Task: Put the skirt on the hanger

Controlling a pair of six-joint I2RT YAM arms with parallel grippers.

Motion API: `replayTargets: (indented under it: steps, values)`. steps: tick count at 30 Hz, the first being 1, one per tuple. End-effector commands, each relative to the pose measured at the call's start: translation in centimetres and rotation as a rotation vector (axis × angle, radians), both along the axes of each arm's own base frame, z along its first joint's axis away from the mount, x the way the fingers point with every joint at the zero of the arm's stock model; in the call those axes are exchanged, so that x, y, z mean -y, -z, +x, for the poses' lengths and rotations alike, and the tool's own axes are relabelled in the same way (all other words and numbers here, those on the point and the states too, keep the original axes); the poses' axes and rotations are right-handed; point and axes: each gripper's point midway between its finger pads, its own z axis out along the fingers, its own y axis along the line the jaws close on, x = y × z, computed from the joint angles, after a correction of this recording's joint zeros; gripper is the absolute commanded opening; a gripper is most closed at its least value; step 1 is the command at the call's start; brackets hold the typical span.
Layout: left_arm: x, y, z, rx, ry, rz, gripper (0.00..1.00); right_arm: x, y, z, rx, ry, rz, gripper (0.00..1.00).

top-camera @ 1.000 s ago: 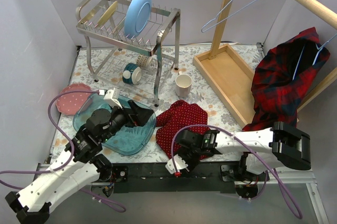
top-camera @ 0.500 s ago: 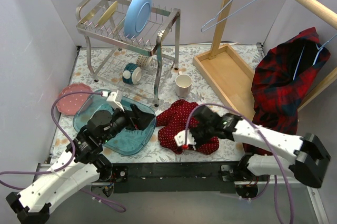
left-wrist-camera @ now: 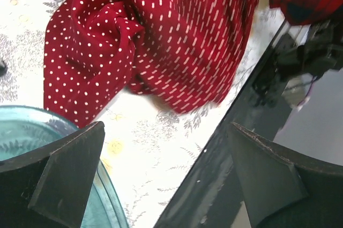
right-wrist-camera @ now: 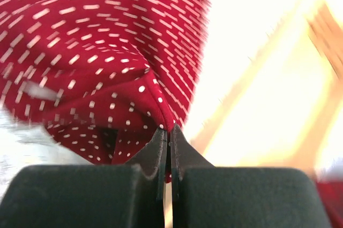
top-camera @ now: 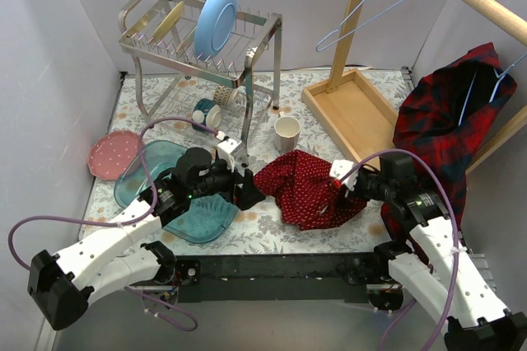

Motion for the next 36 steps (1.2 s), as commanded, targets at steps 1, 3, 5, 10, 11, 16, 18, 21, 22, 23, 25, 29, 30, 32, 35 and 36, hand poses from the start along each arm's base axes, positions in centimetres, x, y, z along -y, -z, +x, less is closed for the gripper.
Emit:
replayTargets:
  steps: [1,3,5,10,11,16,18,21,22,23,25,29,30,32,35,36]
  values:
    - [1.1,-0.2,0.0,0.09,0.127,0.044,0.97,3.9,-4.1,4.0,0.132,0.289,0.043,0.01]
    - [1.6,0.9,-0.4,0.061,0.153,0.063,0.95,5.7,-5.7,5.3,0.181,0.404,0.062,0.01]
    - [2.3,1.8,-1.0,0.028,0.184,0.071,0.93,6.3,-7.3,5.9,0.219,0.449,0.087,0.01]
    - [5.4,3.3,-3.7,0.023,0.237,0.102,0.92,5.9,-9.4,7.0,0.226,0.496,0.186,0.01]
    - [5.9,4.0,-4.0,-0.014,0.217,0.107,0.89,5.8,-9.8,7.1,0.226,0.496,0.198,0.01]
    - [8.2,4.3,-4.4,-0.018,0.107,0.103,0.89,5.8,-9.6,7.8,0.205,0.529,0.219,0.01]
    - [9.7,4.5,-5.1,0.01,0.071,0.095,0.9,6.8,-9.9,8.5,0.228,0.581,0.223,0.01]
    - [11.0,6.2,-5.4,0.034,0.011,0.141,0.91,7.9,-10.2,9.4,0.235,0.645,0.243,0.01]
    - [11.2,6.8,-5.4,0.02,-0.009,0.15,0.91,8.0,-10.2,9.5,0.231,0.655,0.25,0.01]
    - [11.5,8.2,-5.4,0.004,-0.026,0.182,0.91,8.5,-10.0,9.8,0.224,0.687,0.253,0.01]
    - [12.3,8.5,-5.2,-0.012,-0.073,0.179,0.88,9.0,-10.0,10.0,0.232,0.704,0.25,0.01]
    - [13.8,10.9,-5.1,-0.046,-0.152,0.225,0.82,9.1,-9.4,10.1,0.216,0.699,0.258,0.01]
    - [14.0,11.1,-4.9,-0.047,-0.176,0.227,0.81,9.1,-9.2,10.0,0.209,0.699,0.257,0.01]
    - [14.9,11.4,-4.9,-0.058,-0.208,0.223,0.8,9.0,-8.7,10.0,0.199,0.693,0.258,0.01]
    - [15.4,11.9,-4.3,-0.066,-0.275,0.222,0.79,8.7,-8.1,9.8,0.182,0.68,0.261,0.01]
    - [15.6,12.0,-4.3,-0.071,-0.283,0.222,0.78,8.6,-8.0,9.8,0.18,0.677,0.261,0.01]
